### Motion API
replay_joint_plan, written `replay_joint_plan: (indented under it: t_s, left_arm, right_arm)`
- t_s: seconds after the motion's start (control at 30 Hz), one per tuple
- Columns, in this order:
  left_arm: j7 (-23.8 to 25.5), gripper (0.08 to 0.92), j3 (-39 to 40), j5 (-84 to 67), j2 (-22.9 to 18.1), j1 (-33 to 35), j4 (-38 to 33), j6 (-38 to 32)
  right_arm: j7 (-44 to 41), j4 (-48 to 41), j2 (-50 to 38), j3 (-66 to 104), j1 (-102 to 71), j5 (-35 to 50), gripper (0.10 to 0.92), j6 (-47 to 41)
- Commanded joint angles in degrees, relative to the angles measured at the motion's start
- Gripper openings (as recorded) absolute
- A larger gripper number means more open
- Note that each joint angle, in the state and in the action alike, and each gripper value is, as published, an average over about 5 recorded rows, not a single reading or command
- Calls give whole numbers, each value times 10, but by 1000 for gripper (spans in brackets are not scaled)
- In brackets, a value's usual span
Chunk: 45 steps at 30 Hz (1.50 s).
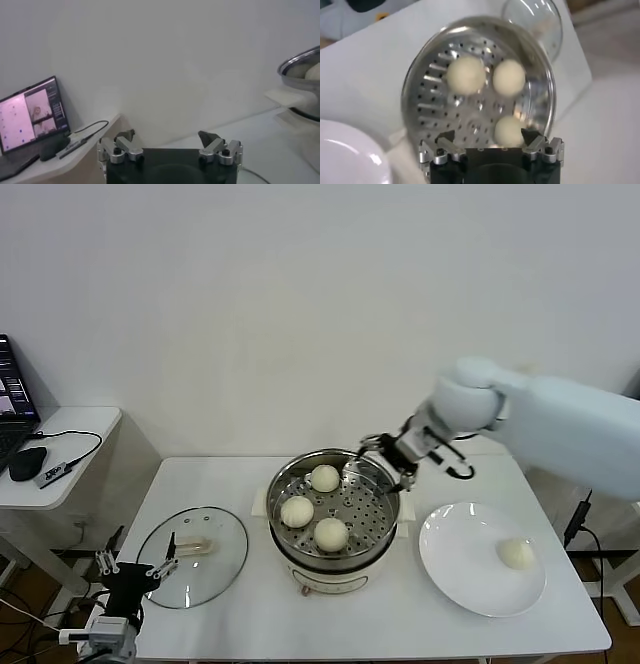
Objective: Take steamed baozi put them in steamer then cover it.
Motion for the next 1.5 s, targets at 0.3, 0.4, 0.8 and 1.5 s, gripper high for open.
replay_joint_plan:
  t_s: [0.3,0.4,0.8,1.5]
  left_arm:
    - [1,823,36,10,6,-9,4,1]
    - [1,823,37,10,9,-9,4,1]
    - [0,823,21,8,9,5,1,0]
    - [0,823,2,5,10,12,3,0]
  right_arm:
    - [-19,7,-287,339,-419,-82,823,-98]
    - [-16,-12,-279,368,-470,-105,823,-94]
    - [4,-113,-201,410,-570,-162,823,-90]
    - [61,-201,-102,462,-615,-209,823,-83]
